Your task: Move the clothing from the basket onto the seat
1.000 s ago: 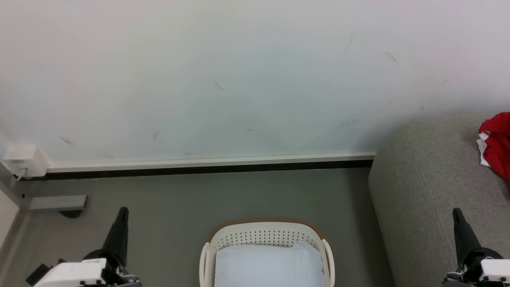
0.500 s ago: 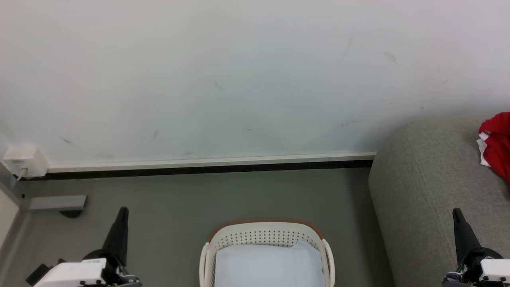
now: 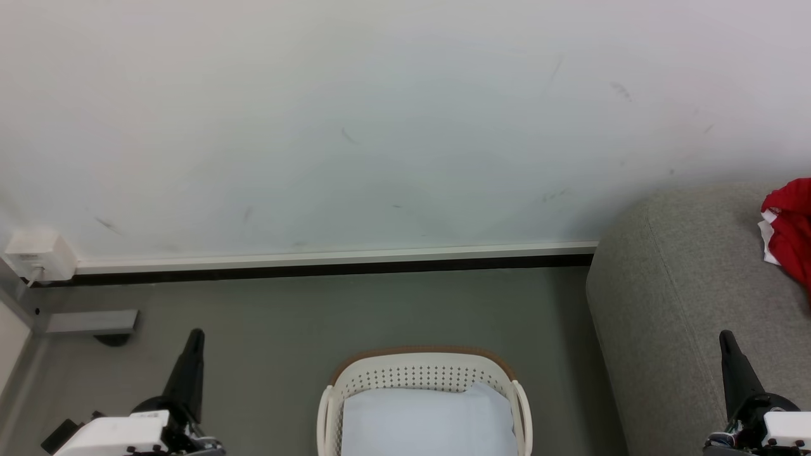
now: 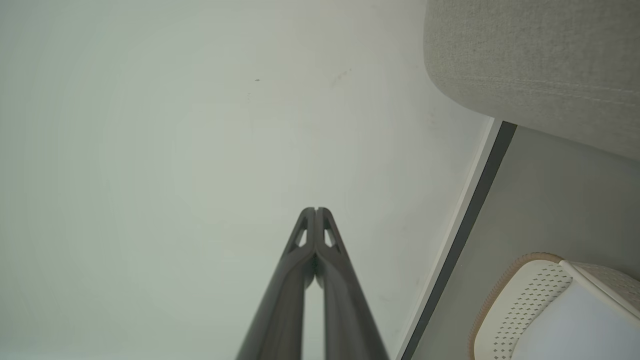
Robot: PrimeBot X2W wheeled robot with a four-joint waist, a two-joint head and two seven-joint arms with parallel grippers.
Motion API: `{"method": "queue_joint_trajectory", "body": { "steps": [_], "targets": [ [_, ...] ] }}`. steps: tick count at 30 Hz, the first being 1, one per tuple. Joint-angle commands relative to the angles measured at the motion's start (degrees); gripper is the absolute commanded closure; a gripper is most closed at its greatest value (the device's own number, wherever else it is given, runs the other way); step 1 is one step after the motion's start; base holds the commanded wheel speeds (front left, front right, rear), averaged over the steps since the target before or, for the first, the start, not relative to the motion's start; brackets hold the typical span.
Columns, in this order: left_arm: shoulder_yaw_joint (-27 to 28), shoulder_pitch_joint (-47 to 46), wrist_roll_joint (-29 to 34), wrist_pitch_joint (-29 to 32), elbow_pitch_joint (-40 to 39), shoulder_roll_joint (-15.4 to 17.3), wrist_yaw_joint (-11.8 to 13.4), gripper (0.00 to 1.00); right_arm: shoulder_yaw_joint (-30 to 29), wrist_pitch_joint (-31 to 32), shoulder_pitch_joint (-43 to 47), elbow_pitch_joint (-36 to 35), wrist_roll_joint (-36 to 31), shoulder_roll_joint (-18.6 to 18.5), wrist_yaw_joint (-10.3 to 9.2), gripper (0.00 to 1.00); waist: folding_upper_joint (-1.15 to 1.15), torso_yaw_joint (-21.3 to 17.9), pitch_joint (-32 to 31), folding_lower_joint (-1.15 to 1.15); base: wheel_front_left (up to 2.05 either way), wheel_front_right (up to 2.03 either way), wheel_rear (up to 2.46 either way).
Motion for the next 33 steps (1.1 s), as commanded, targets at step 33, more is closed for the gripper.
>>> {"method": "queue_joint_trajectory", "body": {
  "steps": [33],
  "targets": [
    [0.2,-0.4,-0.8,0.2,-0.1,0.1,-0.3,1.00,0.6,-0.6,-0.4,-0.3,1.1,-0.9,-0.12,1.00,0.00,0.0,0.0,0.00,0.00,0.00,0.00]
  ]
}}
